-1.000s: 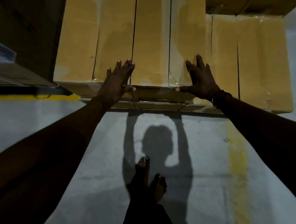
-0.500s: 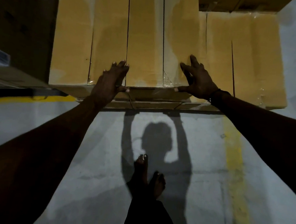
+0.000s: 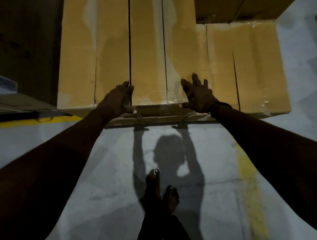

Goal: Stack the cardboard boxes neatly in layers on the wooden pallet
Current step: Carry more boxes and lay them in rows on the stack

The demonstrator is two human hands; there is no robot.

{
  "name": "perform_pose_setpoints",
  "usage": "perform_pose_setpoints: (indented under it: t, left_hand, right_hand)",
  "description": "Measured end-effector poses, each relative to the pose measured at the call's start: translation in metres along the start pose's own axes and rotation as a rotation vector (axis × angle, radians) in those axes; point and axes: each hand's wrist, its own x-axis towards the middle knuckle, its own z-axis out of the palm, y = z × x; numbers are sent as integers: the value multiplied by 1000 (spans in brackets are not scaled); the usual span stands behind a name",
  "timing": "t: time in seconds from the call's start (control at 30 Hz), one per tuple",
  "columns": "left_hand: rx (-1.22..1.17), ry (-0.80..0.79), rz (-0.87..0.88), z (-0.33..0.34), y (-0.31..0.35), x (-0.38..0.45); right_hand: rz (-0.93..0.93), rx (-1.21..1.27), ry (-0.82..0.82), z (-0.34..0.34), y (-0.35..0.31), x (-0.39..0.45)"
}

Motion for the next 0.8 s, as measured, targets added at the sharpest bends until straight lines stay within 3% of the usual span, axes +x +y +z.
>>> perform_pose_setpoints:
  t: [0.07, 0.33, 0.47, 0.57, 0.8]
  left_hand:
    - [-15, -17, -29, -11, 23, -12]
    - [-266, 331, 45, -60, 145, -99]
    - [-471, 271, 21, -86, 225, -139]
    - [-504, 227, 101, -96, 288, -160]
    - [-477, 58, 266, -82, 428, -179]
  right_hand:
    - [3, 57, 45, -12, -9, -20]
    - [169, 486, 242, -110, -21, -168]
    - [235, 559, 387, -160, -7, -263]
    - [307, 595, 522, -184, 17, -342]
    - [596, 716, 706, -172, 86, -503]
